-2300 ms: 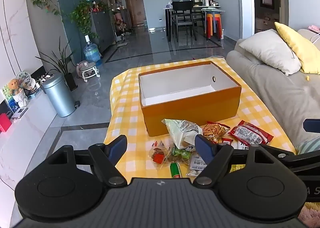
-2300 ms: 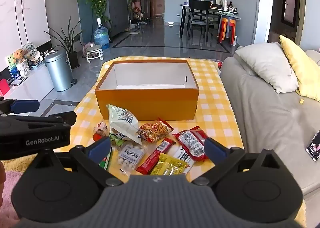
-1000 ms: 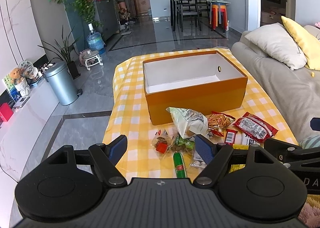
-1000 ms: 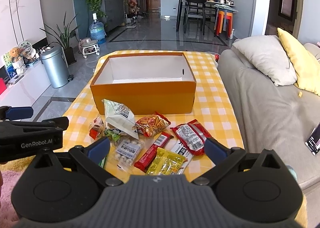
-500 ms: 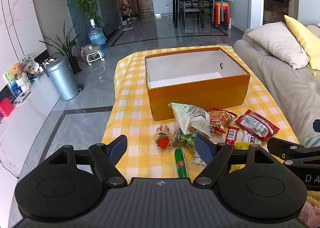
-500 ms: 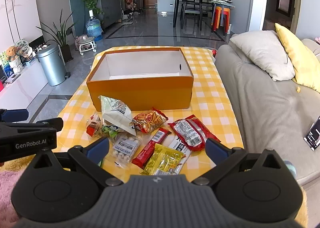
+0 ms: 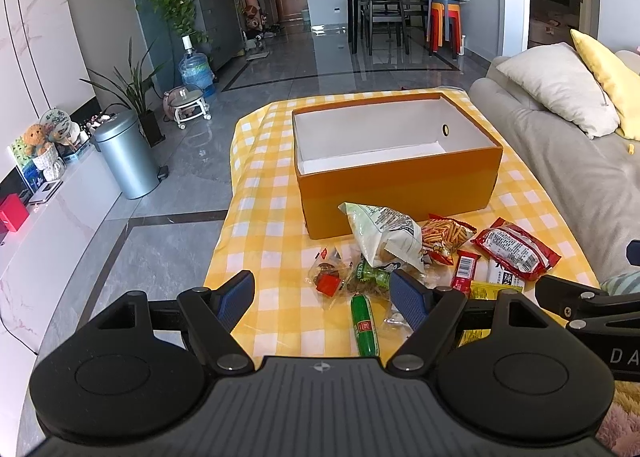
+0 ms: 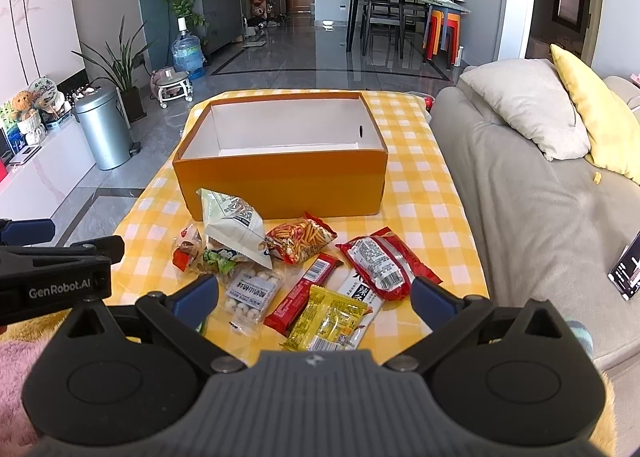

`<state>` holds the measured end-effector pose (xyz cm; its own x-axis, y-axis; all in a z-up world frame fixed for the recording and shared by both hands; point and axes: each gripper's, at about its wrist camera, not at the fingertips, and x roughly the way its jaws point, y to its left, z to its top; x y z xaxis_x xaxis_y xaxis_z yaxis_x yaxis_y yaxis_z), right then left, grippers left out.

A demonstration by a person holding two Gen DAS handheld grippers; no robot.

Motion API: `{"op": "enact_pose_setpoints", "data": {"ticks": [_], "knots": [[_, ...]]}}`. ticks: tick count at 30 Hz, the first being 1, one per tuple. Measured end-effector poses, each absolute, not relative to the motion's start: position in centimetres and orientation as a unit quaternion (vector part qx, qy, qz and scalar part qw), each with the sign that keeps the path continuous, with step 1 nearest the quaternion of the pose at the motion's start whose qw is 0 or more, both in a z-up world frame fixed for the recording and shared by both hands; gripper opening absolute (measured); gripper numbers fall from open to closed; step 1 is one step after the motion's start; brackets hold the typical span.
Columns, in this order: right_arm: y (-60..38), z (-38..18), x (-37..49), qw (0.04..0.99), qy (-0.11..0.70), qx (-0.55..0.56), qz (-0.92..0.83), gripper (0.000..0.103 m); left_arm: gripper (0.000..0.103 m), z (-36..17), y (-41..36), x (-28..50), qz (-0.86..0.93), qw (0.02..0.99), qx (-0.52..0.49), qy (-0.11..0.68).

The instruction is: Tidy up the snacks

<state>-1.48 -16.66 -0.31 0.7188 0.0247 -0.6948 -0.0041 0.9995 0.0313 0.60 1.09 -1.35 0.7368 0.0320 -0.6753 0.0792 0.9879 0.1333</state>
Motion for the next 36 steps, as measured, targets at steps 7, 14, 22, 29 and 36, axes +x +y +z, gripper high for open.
{"op": "enact_pose_setpoints", "data": {"ticks": [7,14,22,29,36], "knots": [[-16.7,-0.4,-1.4,0.926,0.377,0.014,0.007,0.099,0.09,-1.4,1.1,0.6,-0.013,0.929,0.076,0.363],[-16.8,-0.5,-1.3,0.925,0.379,0.016,0.006,0.099,0.09,-1.6,1.3,0.5,-0.011,0.928,0.075,0.364],[-16.8,-0.6,-1.3,0.924,0.381,0.016,0.007,0.099,0.09,-1.6,1.3,0.5,-0.011,0.928,0.075,0.364],[-16.8,-0.7,-1.2,0.922,0.387,0.019,0.01,0.099,0.09,-2.2,1.2,0.6,-0.015,0.925,0.075,0.372],[-17.2,-1.2,-0.4,0.914,0.403,0.035,0.013,0.098,0.09,-2.6,0.7,1.3,-0.027,0.916,0.079,0.392]]}}
